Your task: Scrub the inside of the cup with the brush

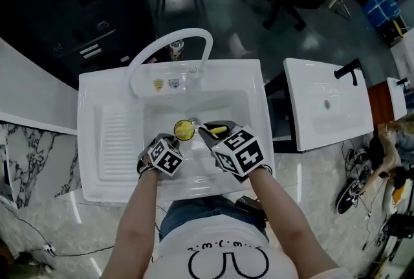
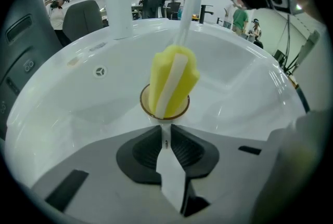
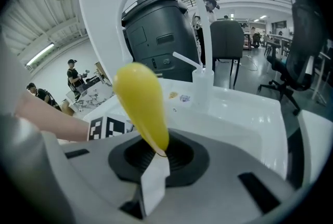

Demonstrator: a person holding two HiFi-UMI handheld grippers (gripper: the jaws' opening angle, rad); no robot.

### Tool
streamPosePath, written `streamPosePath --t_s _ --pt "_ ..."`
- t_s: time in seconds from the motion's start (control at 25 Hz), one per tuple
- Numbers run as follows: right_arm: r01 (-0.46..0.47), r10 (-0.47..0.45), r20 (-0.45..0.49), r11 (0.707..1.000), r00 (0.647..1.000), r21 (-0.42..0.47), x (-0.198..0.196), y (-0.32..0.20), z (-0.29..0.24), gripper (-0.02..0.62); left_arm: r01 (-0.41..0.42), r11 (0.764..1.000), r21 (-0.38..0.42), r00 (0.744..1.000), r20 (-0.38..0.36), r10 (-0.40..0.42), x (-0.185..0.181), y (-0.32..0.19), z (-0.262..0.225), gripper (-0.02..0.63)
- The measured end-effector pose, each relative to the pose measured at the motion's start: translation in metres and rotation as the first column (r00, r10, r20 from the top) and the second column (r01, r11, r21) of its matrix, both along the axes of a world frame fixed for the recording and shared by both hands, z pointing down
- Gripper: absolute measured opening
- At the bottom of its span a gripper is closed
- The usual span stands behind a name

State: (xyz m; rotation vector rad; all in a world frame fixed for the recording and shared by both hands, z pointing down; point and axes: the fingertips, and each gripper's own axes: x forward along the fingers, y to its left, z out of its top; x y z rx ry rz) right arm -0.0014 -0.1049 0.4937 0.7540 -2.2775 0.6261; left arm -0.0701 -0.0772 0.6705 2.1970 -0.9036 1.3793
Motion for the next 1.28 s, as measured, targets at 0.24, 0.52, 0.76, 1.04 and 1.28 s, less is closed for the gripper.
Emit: streamPosePath --t_s 0.24,0.52,0.76,1.04,1.28 --pt "0.027 -0.027 -0.020 1.000 0.999 0.001 0.009 0.010 0.002 0.044 0.002 1.000 0.007 1.000 0.010 -0.002 -0.001 -0.001 0.001 0.066" --pt "0.028 -0.031 -0.043 0.997 0.999 -0.072 0.009 0.018 0.028 0.048 -0.004 1.000 -0.005 1.000 0.008 0.004 -0.002 0.000 0.002 0.066" --pt "0.041 -0.051 -0.115 0.995 0.992 -0.087 -0.008 0.015 0.059 0.049 -0.016 1.000 -0.002 1.000 0.014 0.016 -0.001 0.000 0.002 0.066" --pt "0.071 -0.079 -0.159 0.996 0.984 -0.054 -0.014 0.011 0.066 0.048 0.007 1.000 -0.003 1.000 0.011 -0.006 -0.002 -0.001 0.001 0.066" --pt "0.135 -0.131 -0.154 0.991 0.979 0.014 -0.002 0.003 0.033 0.046 0.013 1.000 0.005 1.000 0.010 -0.013 -0.003 -0.004 0.001 0.066"
